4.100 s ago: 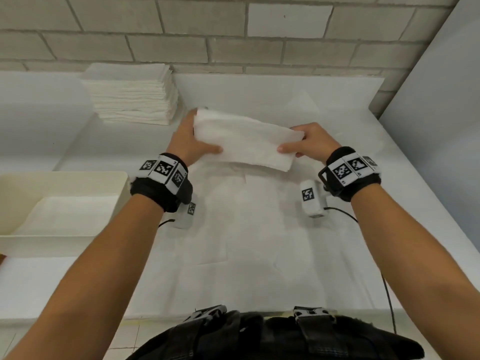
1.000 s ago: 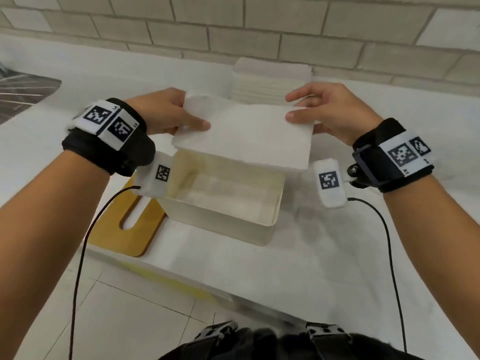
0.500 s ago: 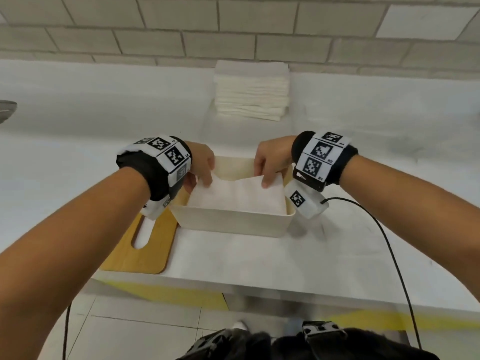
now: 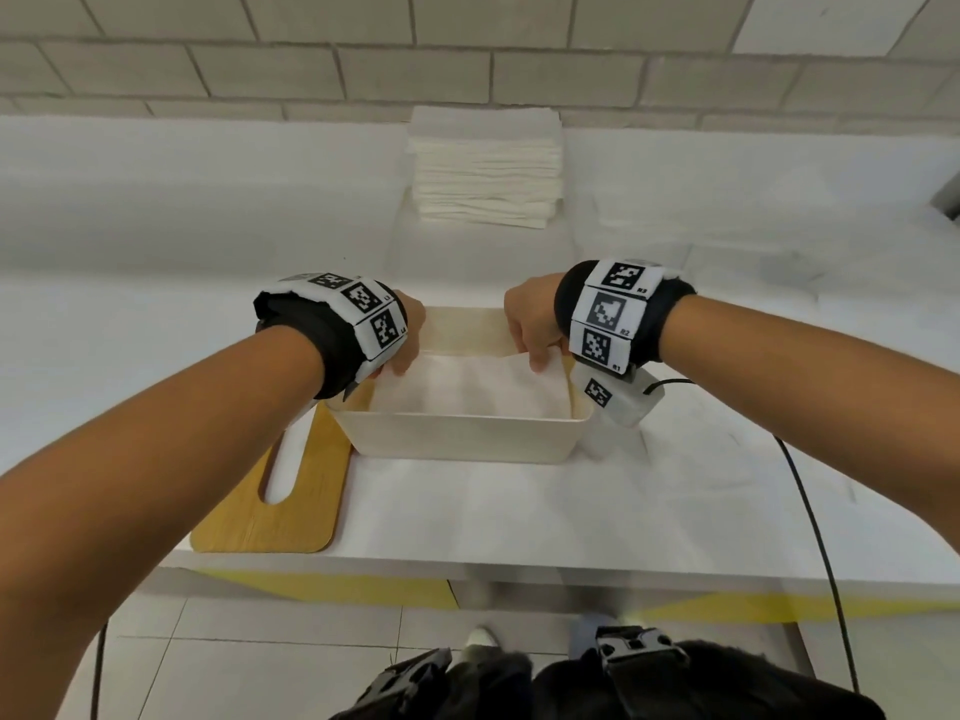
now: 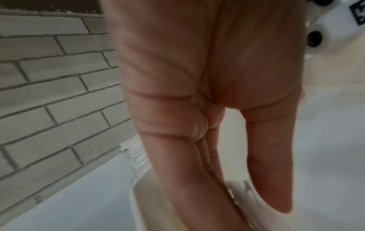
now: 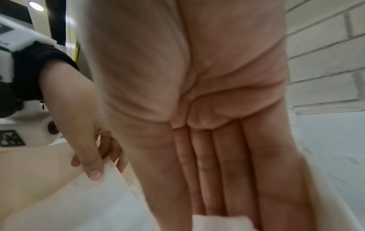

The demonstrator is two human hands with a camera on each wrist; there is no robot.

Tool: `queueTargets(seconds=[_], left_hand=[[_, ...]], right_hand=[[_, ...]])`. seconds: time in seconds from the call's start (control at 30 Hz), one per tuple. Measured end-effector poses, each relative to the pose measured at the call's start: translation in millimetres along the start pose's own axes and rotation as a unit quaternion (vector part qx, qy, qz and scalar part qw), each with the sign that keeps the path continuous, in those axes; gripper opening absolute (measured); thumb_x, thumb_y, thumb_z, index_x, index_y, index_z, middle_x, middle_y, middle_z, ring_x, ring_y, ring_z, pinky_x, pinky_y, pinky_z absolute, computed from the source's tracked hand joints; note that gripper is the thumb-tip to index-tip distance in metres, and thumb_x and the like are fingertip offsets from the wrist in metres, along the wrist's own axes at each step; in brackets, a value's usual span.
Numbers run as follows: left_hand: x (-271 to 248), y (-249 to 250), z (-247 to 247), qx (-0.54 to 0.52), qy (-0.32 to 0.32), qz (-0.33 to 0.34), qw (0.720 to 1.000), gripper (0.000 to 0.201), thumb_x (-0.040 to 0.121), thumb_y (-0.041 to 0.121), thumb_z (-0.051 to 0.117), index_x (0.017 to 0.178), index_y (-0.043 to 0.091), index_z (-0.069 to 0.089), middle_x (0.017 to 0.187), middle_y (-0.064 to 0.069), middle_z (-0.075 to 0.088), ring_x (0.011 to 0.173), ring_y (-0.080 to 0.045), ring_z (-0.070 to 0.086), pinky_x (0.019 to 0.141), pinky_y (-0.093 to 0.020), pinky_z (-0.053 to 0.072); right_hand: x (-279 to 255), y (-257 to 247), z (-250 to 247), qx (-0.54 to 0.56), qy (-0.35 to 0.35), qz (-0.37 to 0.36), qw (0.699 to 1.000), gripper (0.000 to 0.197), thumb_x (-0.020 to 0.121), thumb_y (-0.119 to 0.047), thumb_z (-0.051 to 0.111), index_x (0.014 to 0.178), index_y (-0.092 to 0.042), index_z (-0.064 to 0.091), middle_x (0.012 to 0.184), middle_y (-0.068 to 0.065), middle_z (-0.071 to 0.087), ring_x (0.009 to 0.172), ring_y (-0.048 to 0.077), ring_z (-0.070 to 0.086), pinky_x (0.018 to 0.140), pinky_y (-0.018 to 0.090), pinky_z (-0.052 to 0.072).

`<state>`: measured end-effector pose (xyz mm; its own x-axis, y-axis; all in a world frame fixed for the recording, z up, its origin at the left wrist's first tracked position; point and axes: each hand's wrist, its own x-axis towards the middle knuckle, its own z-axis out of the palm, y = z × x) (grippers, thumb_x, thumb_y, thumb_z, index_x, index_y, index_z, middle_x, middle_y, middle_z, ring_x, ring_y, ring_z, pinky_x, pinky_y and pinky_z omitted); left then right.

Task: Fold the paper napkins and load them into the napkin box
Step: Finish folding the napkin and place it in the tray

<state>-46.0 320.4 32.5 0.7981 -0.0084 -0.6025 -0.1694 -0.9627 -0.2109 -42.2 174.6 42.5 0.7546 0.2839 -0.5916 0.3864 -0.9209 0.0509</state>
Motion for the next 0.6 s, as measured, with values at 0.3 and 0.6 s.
queueTargets(seconds=[0.3, 0.6], left_hand=[[-4.4, 10.2, -2.0, 0.035, 0.052, 0.020, 0.998, 0.039, 0.090, 0.005, 0.057, 0.056, 0.008, 0.037, 0.028, 0.000, 0.039, 0.040, -0.013, 0.038, 0.020, -0.010, 0.019], [-4.1, 8.1, -1.4, 0.042, 0.085, 0.036, 0.995, 0.037, 0.089, 0.004, 0.053, 0.055, 0.009, 0.038, 0.055, -0.003, 0.039, 0.050, -0.015, 0.038, 0.046, -0.021, 0.029]], right_hand=[[-2.2, -5.1, 1.6, -0.011, 0.006, 0.017, 1.000, 0.031, 0.084, -0.017, 0.068, 0.111, -0.002, 0.063, 0.064, -0.001, 0.049, 0.055, 0.010, 0.044, 0.052, 0.018, 0.036], [-3.0, -8.5, 3.1, -0.009, 0.019, 0.005, 1.000, 0.031, 0.083, -0.016, 0.069, 0.111, -0.003, 0.065, 0.110, 0.011, 0.066, 0.102, 0.024, 0.062, 0.078, 0.028, 0.047]])
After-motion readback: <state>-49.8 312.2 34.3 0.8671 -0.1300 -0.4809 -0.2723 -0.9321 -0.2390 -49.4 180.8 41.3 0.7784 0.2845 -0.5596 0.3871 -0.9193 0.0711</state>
